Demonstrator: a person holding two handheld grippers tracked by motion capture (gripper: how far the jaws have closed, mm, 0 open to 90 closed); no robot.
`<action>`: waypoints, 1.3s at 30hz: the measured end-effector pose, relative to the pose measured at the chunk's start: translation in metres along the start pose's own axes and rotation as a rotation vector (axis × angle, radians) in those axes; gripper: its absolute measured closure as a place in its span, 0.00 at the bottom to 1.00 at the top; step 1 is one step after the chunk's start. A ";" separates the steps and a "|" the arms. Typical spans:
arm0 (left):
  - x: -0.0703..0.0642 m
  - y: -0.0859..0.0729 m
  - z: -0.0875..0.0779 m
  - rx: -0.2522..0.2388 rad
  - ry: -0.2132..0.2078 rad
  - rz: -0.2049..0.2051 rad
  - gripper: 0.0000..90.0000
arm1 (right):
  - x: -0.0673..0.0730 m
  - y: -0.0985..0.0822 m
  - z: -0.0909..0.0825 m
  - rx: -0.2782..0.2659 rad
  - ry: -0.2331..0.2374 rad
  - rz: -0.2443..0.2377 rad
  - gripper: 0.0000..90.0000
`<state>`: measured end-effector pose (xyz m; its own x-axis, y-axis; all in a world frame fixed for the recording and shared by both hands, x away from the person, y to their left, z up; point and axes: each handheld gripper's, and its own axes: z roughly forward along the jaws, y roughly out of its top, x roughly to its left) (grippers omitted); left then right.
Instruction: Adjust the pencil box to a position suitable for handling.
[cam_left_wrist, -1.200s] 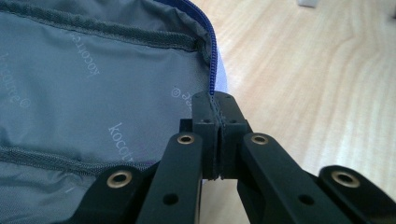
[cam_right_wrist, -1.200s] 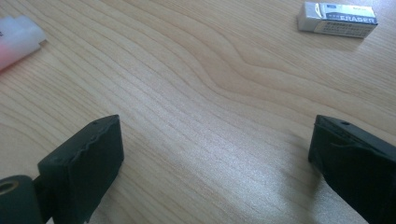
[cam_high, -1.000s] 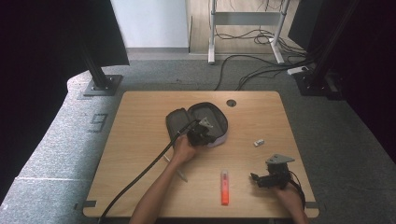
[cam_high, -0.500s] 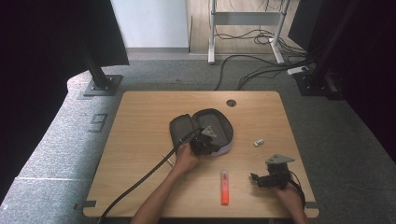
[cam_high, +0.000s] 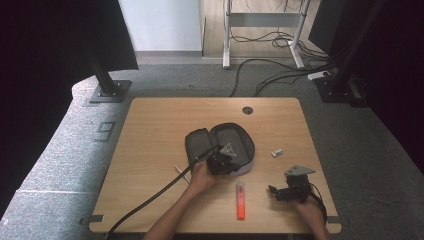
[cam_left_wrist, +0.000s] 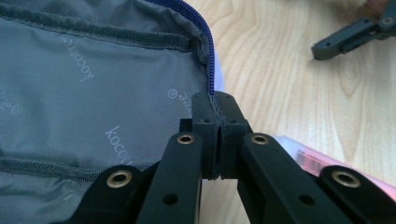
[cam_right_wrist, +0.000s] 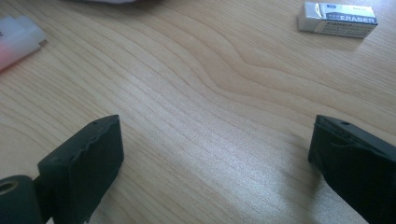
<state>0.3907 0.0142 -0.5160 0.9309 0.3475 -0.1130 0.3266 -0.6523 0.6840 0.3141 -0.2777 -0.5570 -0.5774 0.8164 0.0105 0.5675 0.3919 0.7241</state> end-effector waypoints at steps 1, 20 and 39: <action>-0.002 0.000 0.000 0.002 -0.003 0.004 0.98 | 0.000 0.000 0.000 -0.001 0.000 0.002 0.03; -0.015 0.004 -0.014 -0.044 -0.009 0.009 0.66 | 0.000 0.000 0.000 0.000 0.000 0.001 0.03; -0.002 -0.019 -0.069 -0.086 0.081 -0.070 0.25 | 0.000 0.000 0.000 0.000 0.000 0.000 0.03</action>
<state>0.3710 0.0729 -0.4791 0.8887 0.4460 -0.1063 0.3718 -0.5653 0.7364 0.3141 -0.2776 -0.5570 -0.5773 0.8164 0.0109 0.5675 0.3916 0.7242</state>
